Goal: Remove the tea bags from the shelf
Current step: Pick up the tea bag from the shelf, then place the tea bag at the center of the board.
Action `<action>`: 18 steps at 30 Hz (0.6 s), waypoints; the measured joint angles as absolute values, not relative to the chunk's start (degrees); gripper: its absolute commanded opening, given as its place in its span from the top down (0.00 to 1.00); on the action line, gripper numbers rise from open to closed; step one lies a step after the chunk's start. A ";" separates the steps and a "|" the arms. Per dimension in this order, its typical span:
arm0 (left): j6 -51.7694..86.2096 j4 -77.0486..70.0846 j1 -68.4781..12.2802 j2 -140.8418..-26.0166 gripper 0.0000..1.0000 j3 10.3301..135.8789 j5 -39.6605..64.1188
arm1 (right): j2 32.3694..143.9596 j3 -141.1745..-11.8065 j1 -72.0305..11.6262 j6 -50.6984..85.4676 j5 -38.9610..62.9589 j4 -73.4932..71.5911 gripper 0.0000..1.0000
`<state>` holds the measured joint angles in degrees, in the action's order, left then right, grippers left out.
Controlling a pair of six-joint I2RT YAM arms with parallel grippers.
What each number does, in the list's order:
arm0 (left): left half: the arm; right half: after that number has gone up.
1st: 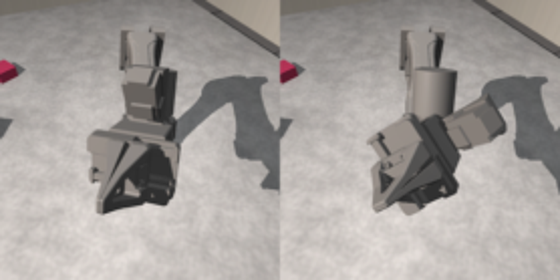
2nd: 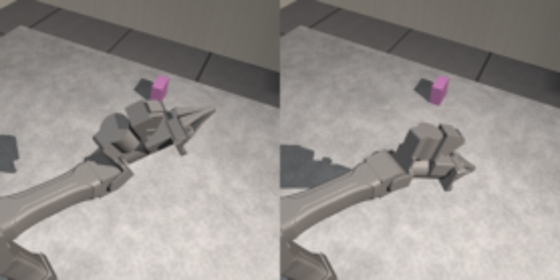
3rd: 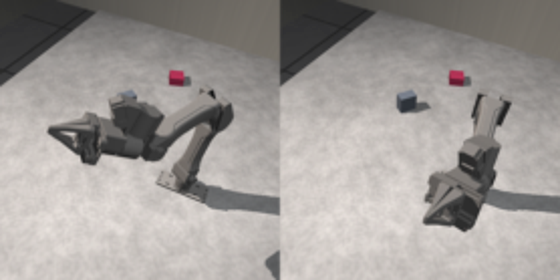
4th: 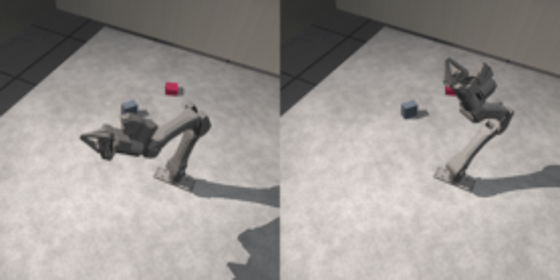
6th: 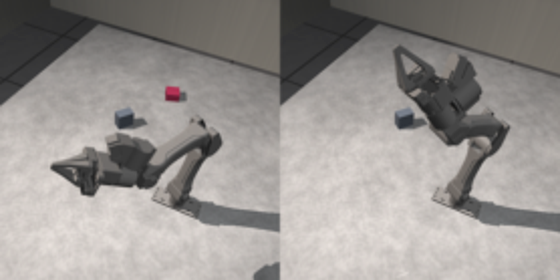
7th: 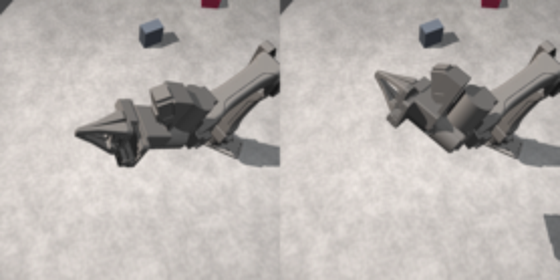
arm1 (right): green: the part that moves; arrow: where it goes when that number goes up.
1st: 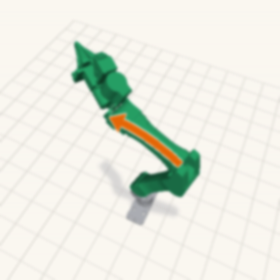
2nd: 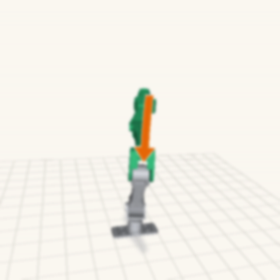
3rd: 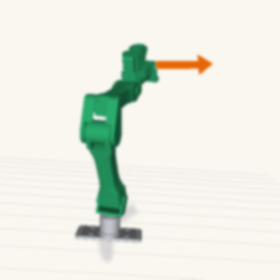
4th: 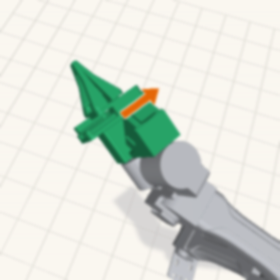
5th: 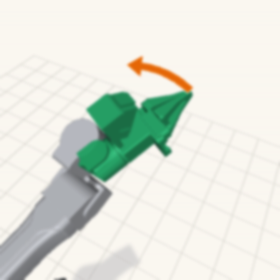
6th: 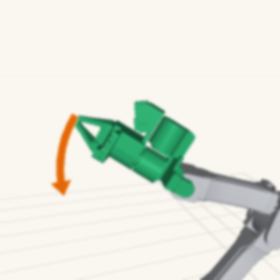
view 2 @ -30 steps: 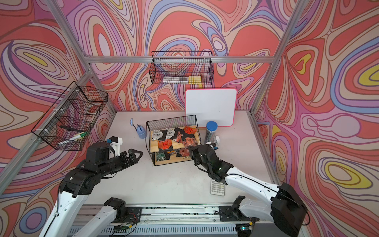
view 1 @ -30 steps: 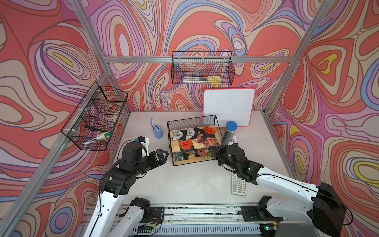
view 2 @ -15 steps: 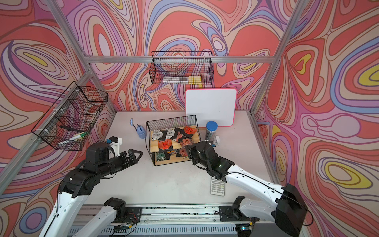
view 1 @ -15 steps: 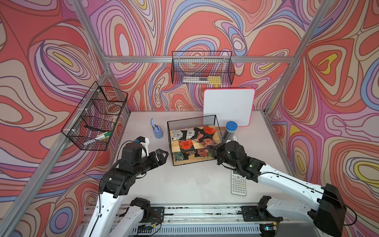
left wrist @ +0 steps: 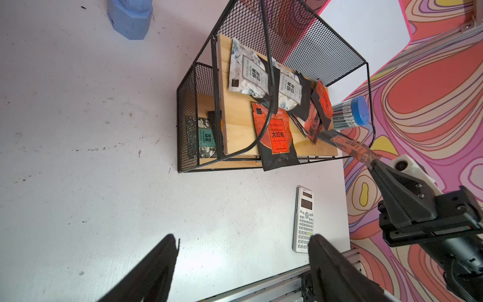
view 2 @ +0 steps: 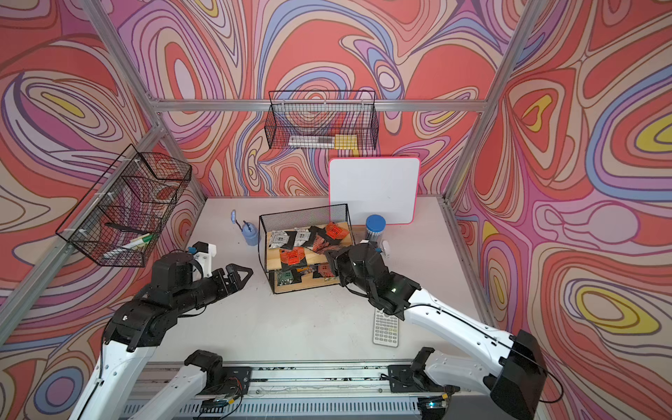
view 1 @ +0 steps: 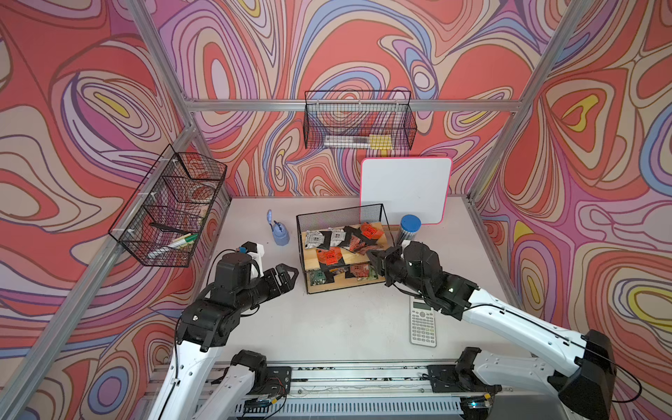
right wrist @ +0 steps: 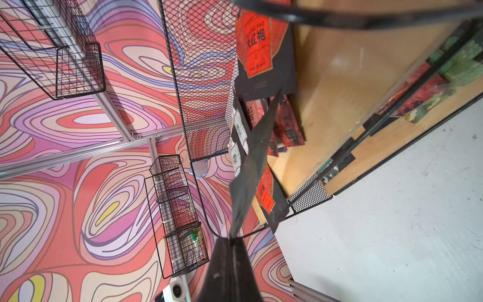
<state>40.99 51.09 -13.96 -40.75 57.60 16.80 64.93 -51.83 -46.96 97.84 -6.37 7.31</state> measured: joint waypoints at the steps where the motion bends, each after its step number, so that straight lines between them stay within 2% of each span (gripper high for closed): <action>1: 40.99 51.07 -13.96 -40.75 0.18 57.60 16.80 | 64.93 -52.14 -46.96 97.60 -6.33 7.33 1.00; 10: 40.99 51.03 -13.96 -40.75 0.18 57.63 16.80 | 65.69 -56.12 -46.98 94.32 -3.68 7.31 1.00; 18: 40.99 51.13 -13.96 -40.75 0.18 57.80 16.80 | 65.71 -57.25 -46.98 87.64 6.11 7.40 1.00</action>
